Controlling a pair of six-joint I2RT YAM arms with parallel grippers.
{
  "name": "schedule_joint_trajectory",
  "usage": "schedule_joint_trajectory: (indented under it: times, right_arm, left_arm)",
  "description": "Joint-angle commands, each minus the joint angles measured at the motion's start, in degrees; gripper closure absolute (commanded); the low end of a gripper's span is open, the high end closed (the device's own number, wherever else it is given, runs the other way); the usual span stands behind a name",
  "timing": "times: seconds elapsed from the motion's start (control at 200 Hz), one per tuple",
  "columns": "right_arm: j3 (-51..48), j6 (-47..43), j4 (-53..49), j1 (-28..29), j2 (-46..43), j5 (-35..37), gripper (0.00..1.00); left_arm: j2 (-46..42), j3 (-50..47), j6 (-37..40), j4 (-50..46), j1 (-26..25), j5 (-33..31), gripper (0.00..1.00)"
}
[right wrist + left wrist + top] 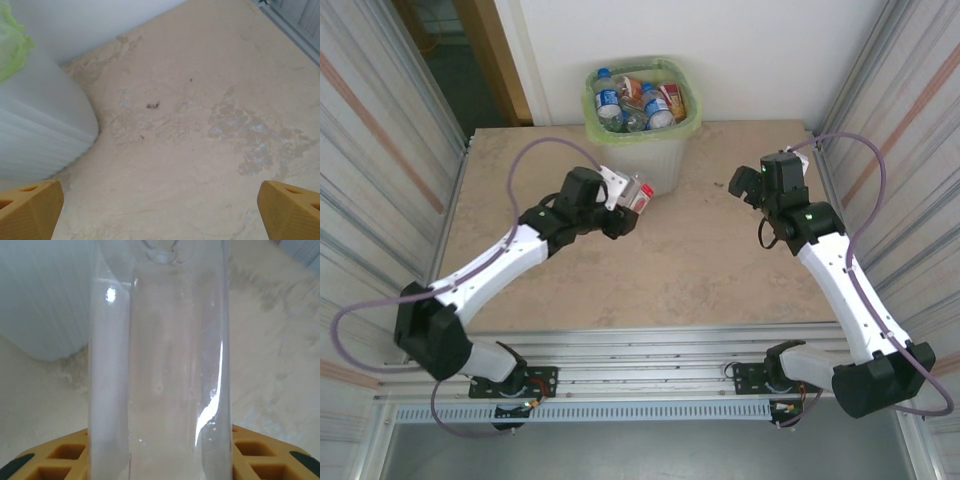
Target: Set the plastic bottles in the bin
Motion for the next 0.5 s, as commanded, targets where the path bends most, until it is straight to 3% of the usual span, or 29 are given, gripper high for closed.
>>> schedule_joint_trajectory:
  times: [0.0, 0.21, 0.496]
  right_arm:
    - [-1.53, 2.42, -2.29, -0.36, -1.94, 2.34, 0.02]
    - [-2.60, 3.31, -3.73, -0.38, -2.58, 2.92, 0.02]
    - [-4.97, 4.39, -4.98, -0.29, -5.27, 3.87, 0.02]
  left_arm:
    - [-3.28, 1.59, -3.24, 3.53, -0.03, 1.11, 0.63]
    - [0.11, 10.67, -3.64, 6.57, 1.09, -0.19, 0.63]
    - [11.51, 26.67, -9.39, 9.21, 7.88, 5.54, 0.60]
